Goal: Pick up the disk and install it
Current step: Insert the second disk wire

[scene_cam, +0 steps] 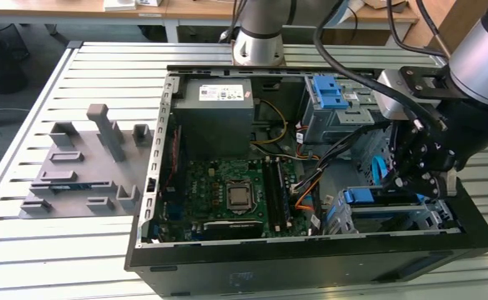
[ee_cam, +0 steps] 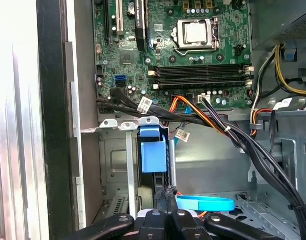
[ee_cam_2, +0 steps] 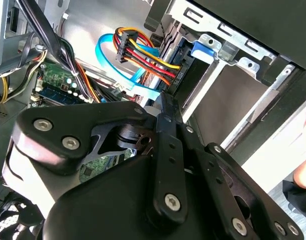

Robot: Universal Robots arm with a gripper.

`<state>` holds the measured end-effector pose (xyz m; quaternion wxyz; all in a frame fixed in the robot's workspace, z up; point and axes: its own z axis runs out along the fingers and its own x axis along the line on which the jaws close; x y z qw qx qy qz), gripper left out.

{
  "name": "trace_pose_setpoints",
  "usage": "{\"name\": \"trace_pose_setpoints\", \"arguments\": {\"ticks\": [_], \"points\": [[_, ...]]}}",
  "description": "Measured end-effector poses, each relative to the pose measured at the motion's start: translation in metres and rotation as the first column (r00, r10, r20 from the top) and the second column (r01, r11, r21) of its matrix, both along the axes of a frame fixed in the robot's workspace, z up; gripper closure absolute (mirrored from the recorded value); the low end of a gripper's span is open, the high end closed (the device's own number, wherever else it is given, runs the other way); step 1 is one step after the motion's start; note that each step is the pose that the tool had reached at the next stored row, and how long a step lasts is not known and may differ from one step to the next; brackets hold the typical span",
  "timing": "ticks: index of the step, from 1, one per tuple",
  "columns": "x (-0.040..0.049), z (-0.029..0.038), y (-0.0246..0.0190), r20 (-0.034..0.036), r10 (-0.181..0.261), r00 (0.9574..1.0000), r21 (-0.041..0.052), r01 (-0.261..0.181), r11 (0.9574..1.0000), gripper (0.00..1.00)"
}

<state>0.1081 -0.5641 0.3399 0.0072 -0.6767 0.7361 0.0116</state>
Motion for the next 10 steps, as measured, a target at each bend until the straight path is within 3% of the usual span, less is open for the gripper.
{"name": "trace_pose_setpoints", "arguments": {"ticks": [10], "points": [[0.0,0.0061,0.0004,0.0,0.0,1.0,0.0001,0.0,1.0,0.89]]}}
